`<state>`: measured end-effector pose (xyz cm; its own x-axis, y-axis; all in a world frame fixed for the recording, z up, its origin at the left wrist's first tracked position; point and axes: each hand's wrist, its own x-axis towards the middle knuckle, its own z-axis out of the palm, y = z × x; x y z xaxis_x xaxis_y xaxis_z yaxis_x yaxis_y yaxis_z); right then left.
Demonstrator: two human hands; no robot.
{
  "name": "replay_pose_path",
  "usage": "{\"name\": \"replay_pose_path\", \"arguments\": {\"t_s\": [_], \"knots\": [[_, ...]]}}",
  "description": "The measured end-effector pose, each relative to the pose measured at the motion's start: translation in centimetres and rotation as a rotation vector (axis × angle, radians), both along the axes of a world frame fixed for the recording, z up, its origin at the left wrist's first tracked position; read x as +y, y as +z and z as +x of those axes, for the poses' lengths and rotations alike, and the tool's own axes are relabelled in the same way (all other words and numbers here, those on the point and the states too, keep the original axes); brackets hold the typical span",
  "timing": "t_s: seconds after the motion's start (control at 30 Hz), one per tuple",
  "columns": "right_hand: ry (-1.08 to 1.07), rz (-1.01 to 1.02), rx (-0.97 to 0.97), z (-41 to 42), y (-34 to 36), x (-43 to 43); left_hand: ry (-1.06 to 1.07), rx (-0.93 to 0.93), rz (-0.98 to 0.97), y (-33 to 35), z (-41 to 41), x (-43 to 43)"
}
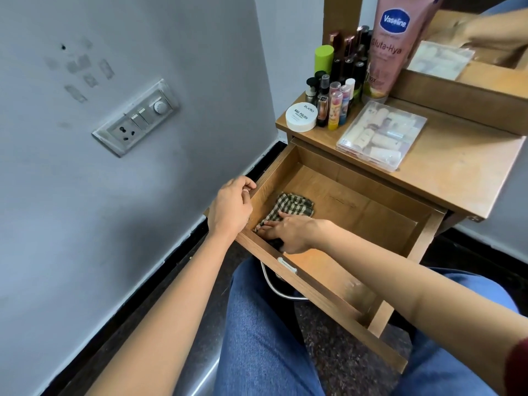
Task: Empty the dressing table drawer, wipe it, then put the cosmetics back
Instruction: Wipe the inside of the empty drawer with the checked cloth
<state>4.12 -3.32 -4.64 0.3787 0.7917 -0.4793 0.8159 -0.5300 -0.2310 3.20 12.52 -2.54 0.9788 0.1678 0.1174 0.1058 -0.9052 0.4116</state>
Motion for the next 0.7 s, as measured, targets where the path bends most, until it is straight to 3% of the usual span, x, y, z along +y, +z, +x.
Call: {"name": "replay_pose_path", "arguments": {"t_s": [0.23, 0.37, 0.7], "knots": [[0.073, -0.061, 0.118, -3.6, 0.8, -7.4, 0.009, 0.009, -0.013, 0.0, 0.0, 0.0], [-0.002, -0.009, 0.229, -4.3, 0.1, -8.9, 0.032, 0.001, 0.006, 0.2, -0.3, -0.2], [-0.030, 0.002, 0.057, -0.6, -0.7, -1.1, 0.046, -0.013, 0.029, 0.2, -0.4, -0.4]]}}
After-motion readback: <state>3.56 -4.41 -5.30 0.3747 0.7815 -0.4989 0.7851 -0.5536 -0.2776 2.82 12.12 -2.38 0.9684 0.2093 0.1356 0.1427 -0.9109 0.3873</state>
